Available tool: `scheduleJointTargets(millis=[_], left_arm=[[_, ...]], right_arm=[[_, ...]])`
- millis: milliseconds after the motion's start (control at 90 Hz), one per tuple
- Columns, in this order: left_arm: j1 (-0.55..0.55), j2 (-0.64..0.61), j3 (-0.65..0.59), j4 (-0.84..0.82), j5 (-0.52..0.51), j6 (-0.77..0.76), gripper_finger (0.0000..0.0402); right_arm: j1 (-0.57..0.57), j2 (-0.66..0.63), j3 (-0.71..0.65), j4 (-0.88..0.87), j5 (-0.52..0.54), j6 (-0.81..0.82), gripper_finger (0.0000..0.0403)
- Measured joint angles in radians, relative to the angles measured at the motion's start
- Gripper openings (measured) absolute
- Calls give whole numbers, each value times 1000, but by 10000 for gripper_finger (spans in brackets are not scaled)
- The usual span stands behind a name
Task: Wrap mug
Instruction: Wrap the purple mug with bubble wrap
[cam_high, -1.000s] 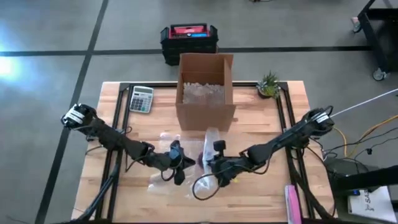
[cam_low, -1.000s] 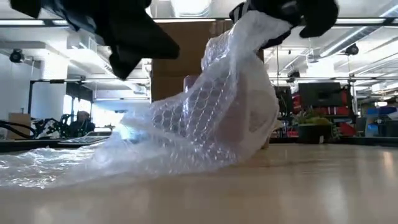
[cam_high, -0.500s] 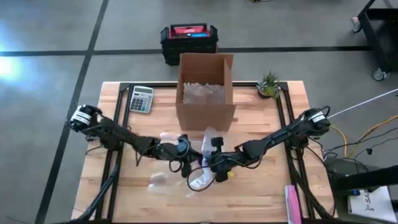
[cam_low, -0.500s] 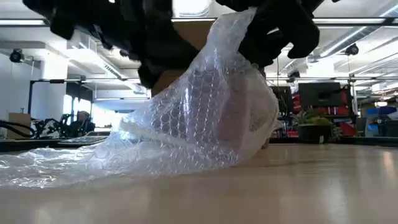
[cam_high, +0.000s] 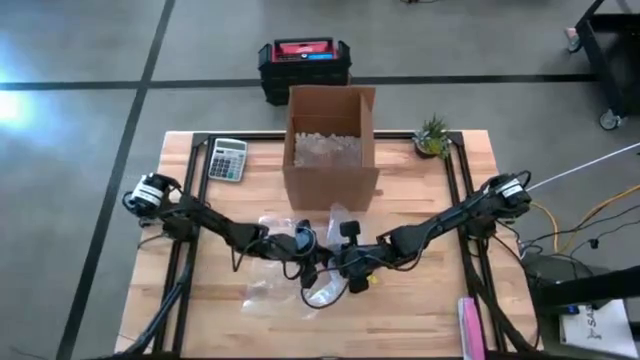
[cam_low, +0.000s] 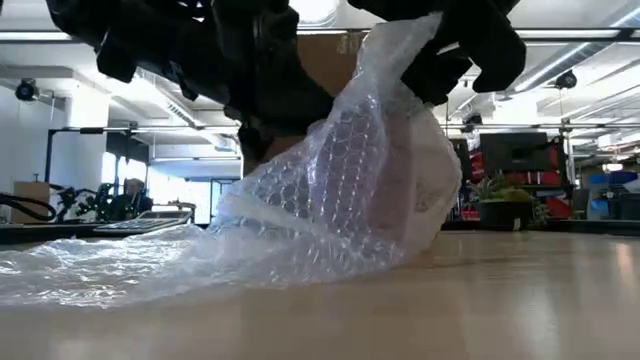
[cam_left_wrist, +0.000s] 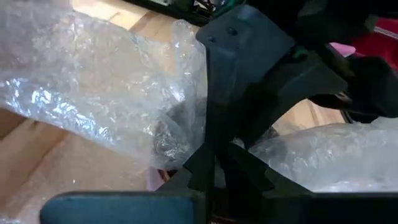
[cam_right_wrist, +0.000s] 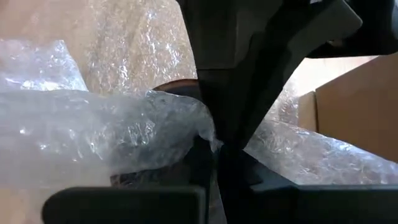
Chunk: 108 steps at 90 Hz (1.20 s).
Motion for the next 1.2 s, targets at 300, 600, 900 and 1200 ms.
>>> scheduleJointTargets(millis=[300,600,900,1200], left_arm=[[0,1,-2,10,-26,-17,20],[2,3,-2,15,-39,-29,20],[2,3,-2,16,-43,-38,20],[2,3,-3,20,-44,-40,20]], right_arm=[[-1,0,19,-46,-20,19,76],[-9,-41,219,-314,-100,2,156],[-49,-114,330,-546,-112,-119,165],[-175,-236,89,-584,-132,-13,124]])
